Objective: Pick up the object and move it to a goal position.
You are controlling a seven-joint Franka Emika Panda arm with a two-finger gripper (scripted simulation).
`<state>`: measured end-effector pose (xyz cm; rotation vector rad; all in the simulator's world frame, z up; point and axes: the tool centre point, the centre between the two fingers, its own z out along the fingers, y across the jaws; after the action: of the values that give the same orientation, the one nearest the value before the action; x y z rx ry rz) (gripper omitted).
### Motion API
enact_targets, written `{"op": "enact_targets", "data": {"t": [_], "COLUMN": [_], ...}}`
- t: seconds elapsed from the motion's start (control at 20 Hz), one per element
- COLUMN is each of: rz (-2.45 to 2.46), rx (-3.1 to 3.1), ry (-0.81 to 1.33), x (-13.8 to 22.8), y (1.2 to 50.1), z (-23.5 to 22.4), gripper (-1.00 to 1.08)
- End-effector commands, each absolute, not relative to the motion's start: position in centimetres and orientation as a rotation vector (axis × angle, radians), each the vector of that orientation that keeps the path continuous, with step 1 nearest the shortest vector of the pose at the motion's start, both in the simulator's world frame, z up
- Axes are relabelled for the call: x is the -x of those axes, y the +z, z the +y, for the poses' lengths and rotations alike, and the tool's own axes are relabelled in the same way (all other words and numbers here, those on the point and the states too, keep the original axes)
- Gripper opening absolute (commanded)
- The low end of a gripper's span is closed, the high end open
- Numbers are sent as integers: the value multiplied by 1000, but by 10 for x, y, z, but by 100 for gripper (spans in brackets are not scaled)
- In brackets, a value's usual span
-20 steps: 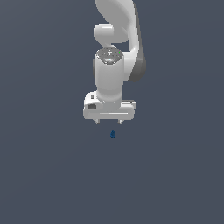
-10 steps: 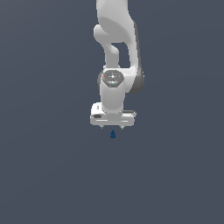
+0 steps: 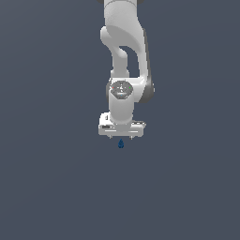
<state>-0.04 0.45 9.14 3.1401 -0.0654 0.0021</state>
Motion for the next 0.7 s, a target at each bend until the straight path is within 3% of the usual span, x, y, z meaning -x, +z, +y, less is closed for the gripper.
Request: {"op": "enact_targets", "data": {"t": [0.0,0.6,0.65], "rz": [-66,-68,-68], "rx": [-3140,-3141,-3141], "ry": [0,0,0], "x": [1,1,1], "y": [85,43,43], "z": [4,5,5], "gripper": [100,100,-100]}}
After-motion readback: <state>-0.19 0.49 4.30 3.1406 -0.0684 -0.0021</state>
